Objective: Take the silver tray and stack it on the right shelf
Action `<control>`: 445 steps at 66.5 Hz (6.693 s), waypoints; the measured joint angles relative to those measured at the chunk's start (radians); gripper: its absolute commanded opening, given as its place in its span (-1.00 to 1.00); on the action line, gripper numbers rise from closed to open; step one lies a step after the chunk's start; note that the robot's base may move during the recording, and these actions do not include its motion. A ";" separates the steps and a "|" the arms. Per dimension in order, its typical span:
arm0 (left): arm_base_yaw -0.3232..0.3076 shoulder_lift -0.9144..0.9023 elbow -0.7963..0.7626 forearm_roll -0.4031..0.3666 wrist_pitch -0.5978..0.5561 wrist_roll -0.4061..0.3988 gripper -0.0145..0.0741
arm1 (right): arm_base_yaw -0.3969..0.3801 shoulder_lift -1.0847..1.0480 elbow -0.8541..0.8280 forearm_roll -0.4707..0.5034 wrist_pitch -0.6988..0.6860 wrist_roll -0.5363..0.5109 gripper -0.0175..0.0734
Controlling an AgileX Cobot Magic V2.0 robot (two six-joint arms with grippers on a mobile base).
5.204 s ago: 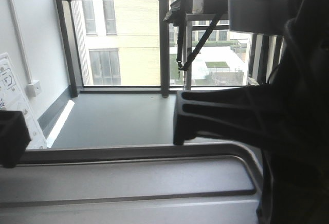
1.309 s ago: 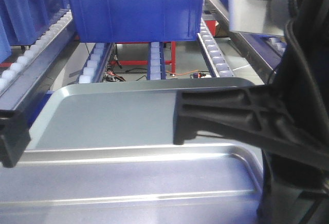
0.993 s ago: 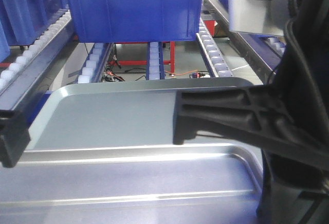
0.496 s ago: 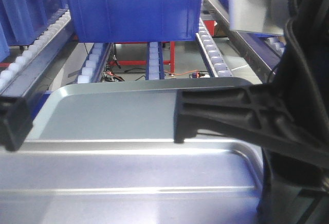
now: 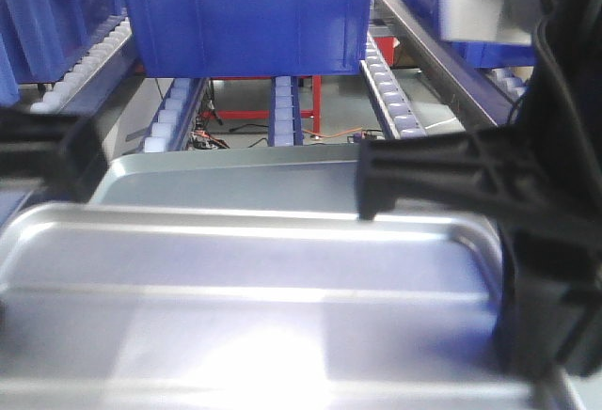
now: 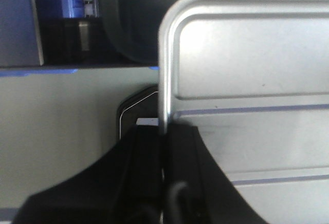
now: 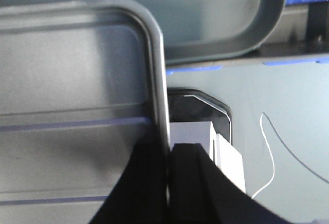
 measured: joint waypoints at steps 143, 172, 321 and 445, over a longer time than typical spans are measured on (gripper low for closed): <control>0.312 0.332 -0.093 -0.014 -0.333 0.294 -0.42 | -0.296 0.260 -0.118 -0.043 -0.242 -0.280 -0.17; 0.310 0.336 -0.200 -0.042 -0.264 0.306 -0.91 | -0.300 0.256 -0.186 -0.039 -0.232 -0.276 -0.44; 0.244 -0.906 0.409 0.344 -0.835 0.263 -0.88 | -0.158 -0.965 0.402 -0.515 -0.572 -0.276 -0.51; 0.244 -0.921 0.466 0.256 -0.816 0.309 -0.88 | -0.859 -1.298 0.827 0.105 -0.900 -1.040 -0.51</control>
